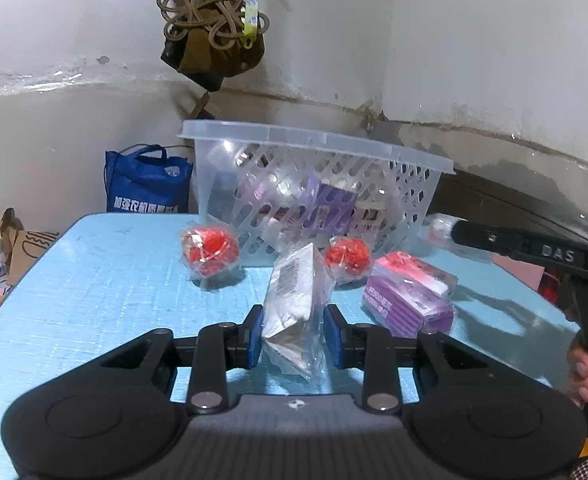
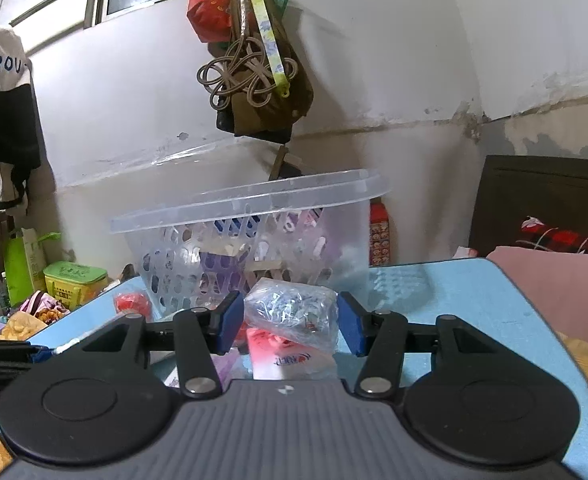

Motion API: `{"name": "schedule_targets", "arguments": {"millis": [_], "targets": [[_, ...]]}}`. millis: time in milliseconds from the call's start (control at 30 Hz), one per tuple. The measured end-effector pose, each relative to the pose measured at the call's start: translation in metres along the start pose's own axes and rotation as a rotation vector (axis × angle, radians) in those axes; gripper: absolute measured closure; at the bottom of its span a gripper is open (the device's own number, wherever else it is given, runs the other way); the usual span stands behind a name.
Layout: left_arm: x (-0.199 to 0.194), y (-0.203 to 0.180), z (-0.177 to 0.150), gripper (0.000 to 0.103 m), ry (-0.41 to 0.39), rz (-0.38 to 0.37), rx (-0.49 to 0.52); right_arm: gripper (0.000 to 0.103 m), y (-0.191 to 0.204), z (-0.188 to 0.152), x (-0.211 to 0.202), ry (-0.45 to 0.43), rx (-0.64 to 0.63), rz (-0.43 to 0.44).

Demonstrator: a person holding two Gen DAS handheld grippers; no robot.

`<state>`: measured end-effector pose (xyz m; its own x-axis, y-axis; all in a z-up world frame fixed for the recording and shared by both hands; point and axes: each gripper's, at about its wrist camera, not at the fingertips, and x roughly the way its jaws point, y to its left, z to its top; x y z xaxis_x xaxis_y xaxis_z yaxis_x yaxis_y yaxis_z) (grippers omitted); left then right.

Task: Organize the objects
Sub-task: 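Grasp the white box with the left gripper and drop it into the basket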

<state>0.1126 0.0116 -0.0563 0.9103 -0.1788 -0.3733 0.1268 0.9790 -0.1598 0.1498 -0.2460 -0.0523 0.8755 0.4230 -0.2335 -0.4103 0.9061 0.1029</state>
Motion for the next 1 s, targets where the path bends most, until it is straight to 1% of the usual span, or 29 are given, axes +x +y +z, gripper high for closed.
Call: {"name": "schedule_targets", "arguments": {"millis": [133,267,333,433,500,533,600,667,700,733,767,800,833,867,900,933,1000], "targets": [[-0.010,0.007,0.006,0.067,-0.031,-0.008,-0.018,0.048,-0.001,0.008,-0.015,-0.022,0.001,-0.003],[-0.023,0.013,0.031,0.067,-0.086,-0.027,-0.022,0.048,-0.002,0.033,-0.036,-0.084,0.015,0.014],[-0.027,0.014,0.052,0.067,-0.123,-0.034,-0.007,0.048,-0.003,0.049,-0.039,-0.109,0.020,0.031],[-0.025,0.011,0.088,0.067,-0.170,-0.033,0.023,0.048,-0.003,0.078,-0.033,-0.133,0.017,0.066],[-0.016,0.009,0.115,0.067,-0.188,-0.038,0.027,0.048,0.000,0.099,-0.018,-0.141,-0.003,0.070],[-0.010,0.009,0.127,0.067,-0.190,-0.046,0.011,0.048,0.002,0.109,-0.007,-0.132,-0.015,0.075],[0.010,0.008,0.151,0.067,-0.173,-0.062,-0.001,0.048,0.005,0.124,0.021,-0.096,-0.026,0.100],[0.035,0.007,0.170,0.067,-0.126,-0.040,-0.009,0.048,0.006,0.131,0.047,-0.047,-0.029,0.112],[0.047,0.007,0.175,0.067,-0.097,-0.039,-0.016,0.048,0.007,0.133,0.062,-0.020,-0.048,0.096],[0.061,0.008,0.179,0.067,-0.049,-0.039,-0.020,0.048,0.008,0.132,0.070,-0.003,-0.058,0.078],[0.072,0.010,0.181,0.067,-0.021,-0.038,-0.030,0.047,0.007,0.132,0.079,0.009,-0.063,0.073],[0.081,0.012,0.181,0.066,-0.011,-0.023,-0.034,0.046,0.007,0.131,0.089,0.028,-0.066,0.072],[0.089,0.011,0.181,0.062,-0.004,-0.013,-0.023,0.043,0.004,0.130,0.095,0.039,-0.056,0.071],[0.097,0.012,0.180,0.045,0.010,-0.022,-0.016,0.024,0.003,0.130,0.101,0.038,-0.053,0.071],[0.103,0.014,0.178,0.032,0.025,-0.035,-0.028,0.016,0.004,0.128,0.106,0.045,-0.072,0.061],[0.107,0.017,0.175,0.032,0.031,-0.040,-0.048,0.009,0.005,0.127,0.105,0.039,-0.088,0.046],[0.098,0.020,0.168,0.032,-0.002,-0.053,-0.042,0.003,0.008,0.124,0.091,0.003,-0.118,0.034]]}}
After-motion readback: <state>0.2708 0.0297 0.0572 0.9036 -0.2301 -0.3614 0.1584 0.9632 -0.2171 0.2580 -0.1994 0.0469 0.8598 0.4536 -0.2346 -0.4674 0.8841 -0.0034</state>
